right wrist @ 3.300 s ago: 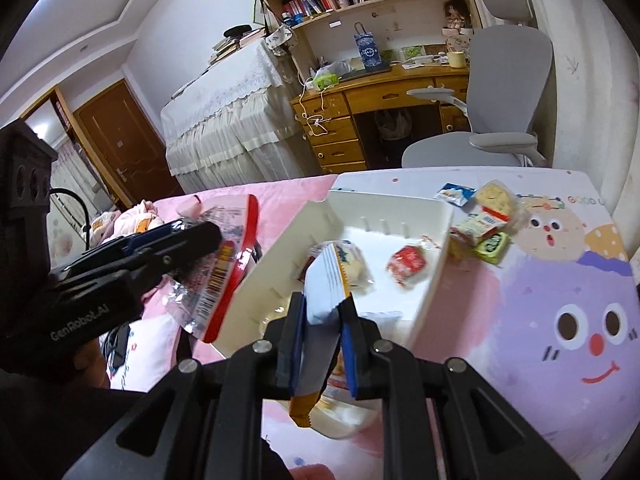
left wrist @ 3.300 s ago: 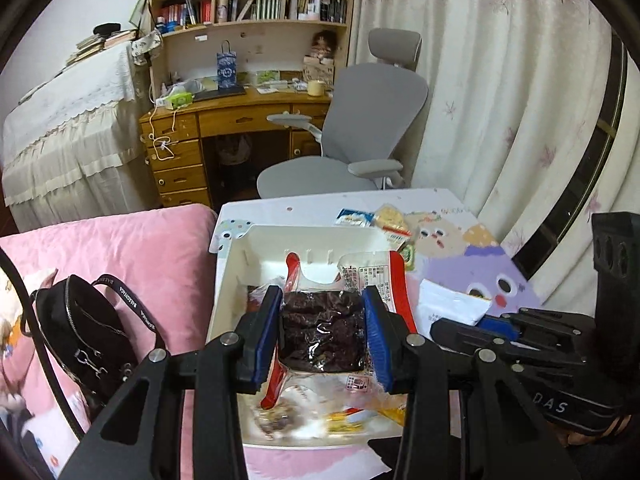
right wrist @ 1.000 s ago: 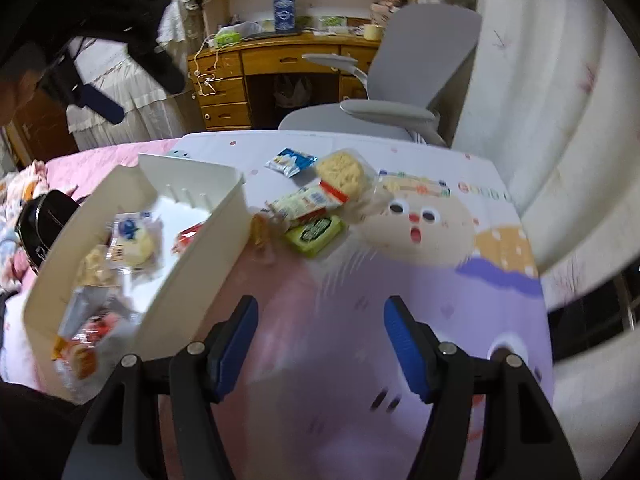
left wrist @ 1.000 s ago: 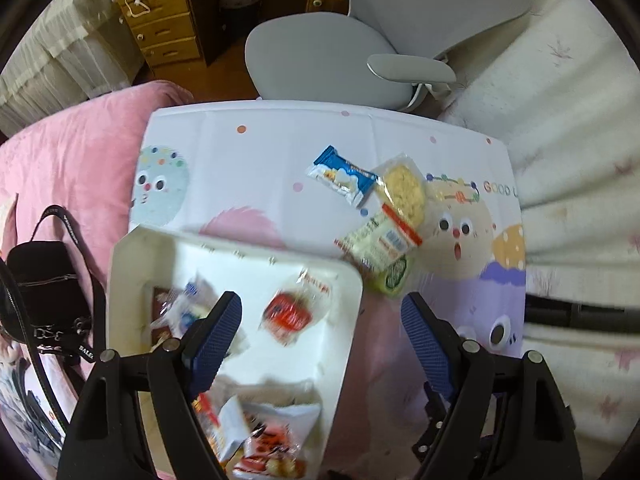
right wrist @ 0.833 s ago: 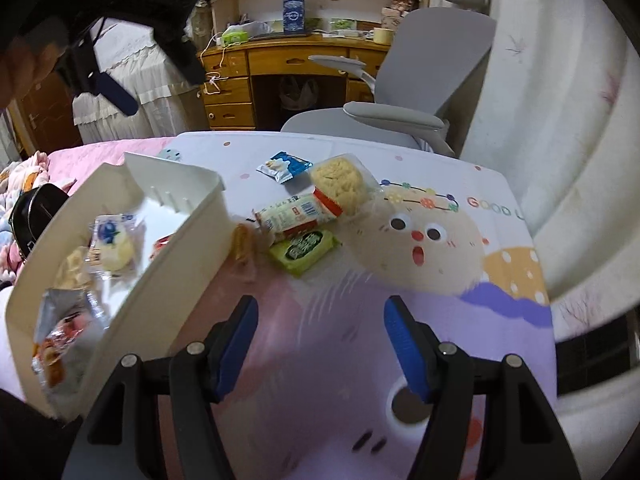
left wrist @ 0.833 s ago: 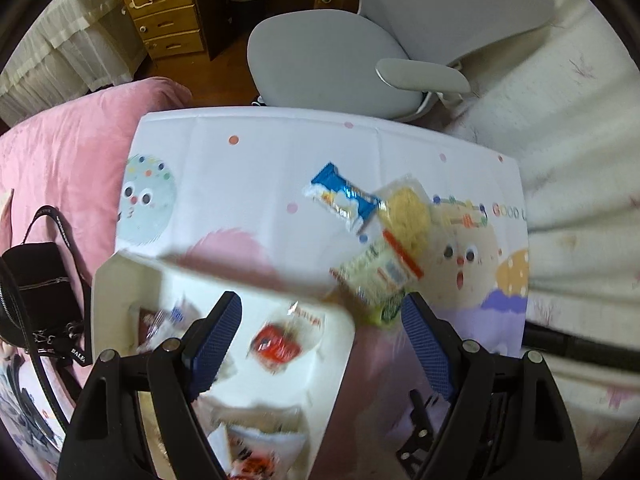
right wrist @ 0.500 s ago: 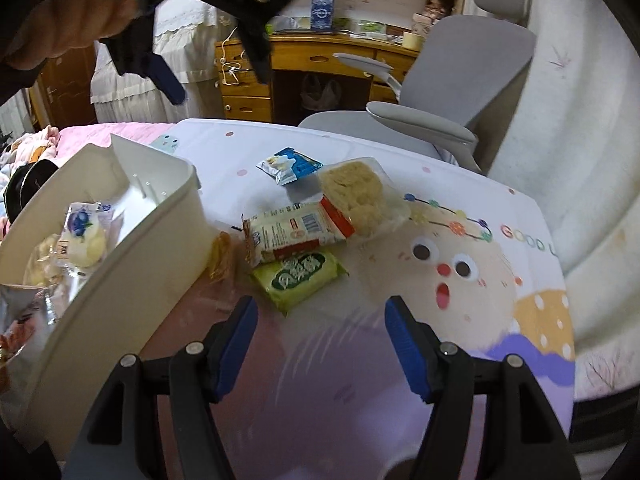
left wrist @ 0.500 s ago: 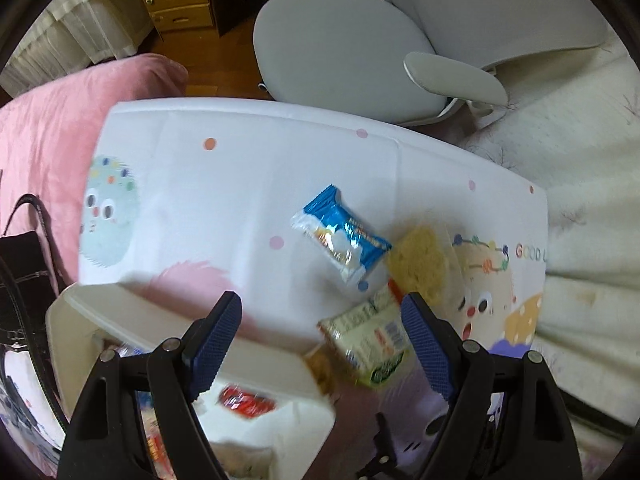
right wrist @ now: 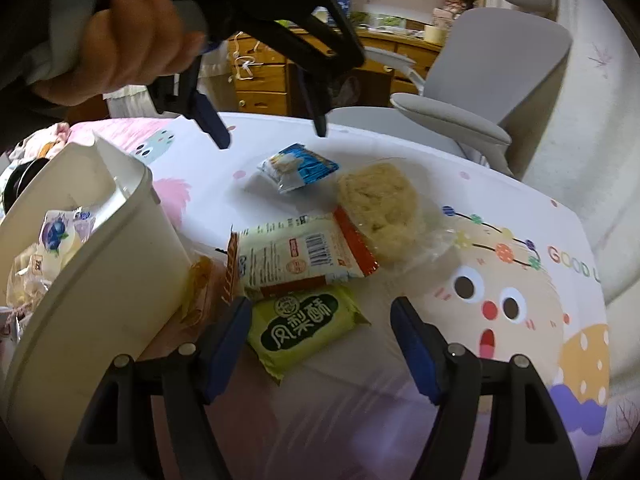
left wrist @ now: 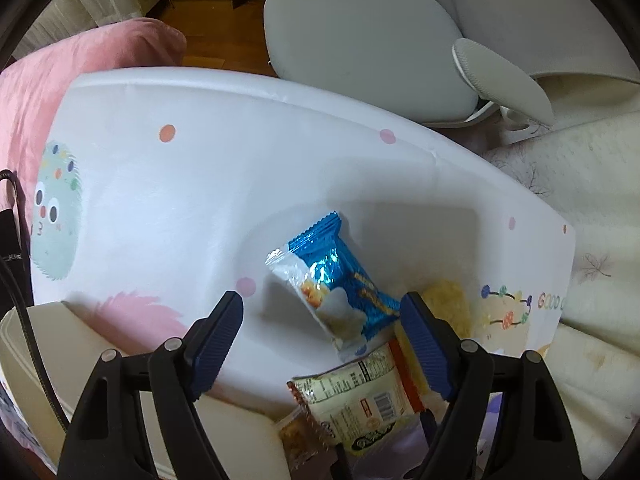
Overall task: Organize snacks
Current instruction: 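Move both tools back toward the remaining snacks on the table, then grasp the blue-wrapped candy with the left gripper while the right grasps the green pastry bag, then carry the candy and green pastry bag into the white tray and open both grippers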
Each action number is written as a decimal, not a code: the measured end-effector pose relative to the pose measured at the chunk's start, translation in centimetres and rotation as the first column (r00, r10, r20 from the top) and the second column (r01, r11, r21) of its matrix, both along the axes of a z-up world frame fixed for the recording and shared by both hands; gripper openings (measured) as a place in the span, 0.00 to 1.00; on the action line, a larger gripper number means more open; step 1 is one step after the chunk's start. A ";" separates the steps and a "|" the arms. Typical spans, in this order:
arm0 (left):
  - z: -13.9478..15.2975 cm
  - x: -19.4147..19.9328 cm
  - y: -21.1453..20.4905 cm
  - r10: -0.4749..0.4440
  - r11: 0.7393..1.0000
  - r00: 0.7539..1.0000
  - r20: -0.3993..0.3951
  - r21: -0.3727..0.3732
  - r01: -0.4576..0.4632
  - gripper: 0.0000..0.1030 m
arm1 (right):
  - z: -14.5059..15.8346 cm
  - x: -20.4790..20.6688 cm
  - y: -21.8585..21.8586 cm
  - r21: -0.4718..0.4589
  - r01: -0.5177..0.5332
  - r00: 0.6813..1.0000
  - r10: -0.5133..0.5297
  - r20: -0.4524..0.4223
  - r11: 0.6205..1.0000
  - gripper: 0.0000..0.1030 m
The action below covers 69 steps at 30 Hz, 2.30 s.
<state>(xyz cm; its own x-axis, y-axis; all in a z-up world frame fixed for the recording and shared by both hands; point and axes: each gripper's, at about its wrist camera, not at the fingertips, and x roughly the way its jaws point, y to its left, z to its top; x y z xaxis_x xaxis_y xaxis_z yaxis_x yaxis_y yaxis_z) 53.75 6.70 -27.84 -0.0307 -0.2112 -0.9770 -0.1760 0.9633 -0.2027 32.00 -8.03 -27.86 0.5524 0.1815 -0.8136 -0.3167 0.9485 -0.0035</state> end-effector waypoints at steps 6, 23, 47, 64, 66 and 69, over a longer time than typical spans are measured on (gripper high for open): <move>-1.4 0.3 -0.3 0.006 1.000 1.000 -0.018 0.001 -0.006 0.69 | -0.5 0.8 -0.3 0.053 -0.003 0.999 0.005 -0.034 0.999 0.70; -1.0 0.1 -0.3 0.008 0.999 1.000 -0.011 0.035 -0.008 0.27 | -1.4 -0.7 1.2 0.006 -0.058 0.997 0.058 -0.049 0.998 0.66; 10.1 -5.4 0.9 -0.072 0.996 0.993 0.096 -0.037 0.076 0.27 | 0.9 -6.6 -0.2 -0.050 0.033 0.986 -0.040 -0.160 0.998 0.37; 14.6 -15.4 5.0 -0.141 0.986 0.979 0.145 -0.069 0.152 0.27 | 6.2 -13.3 1.7 -0.014 0.207 0.972 -0.207 -0.109 0.978 0.35; 14.9 -17.1 6.0 -0.158 0.984 0.976 0.150 -0.055 0.168 0.27 | 7.2 -13.9 2.3 -0.008 0.219 0.971 -0.219 -0.091 0.976 0.35; 15.4 -19.6 7.7 -0.180 0.981 0.971 0.160 -0.041 0.189 0.27 | 8.6 -14.8 3.3 0.007 0.239 0.969 -0.238 -0.062 0.971 0.35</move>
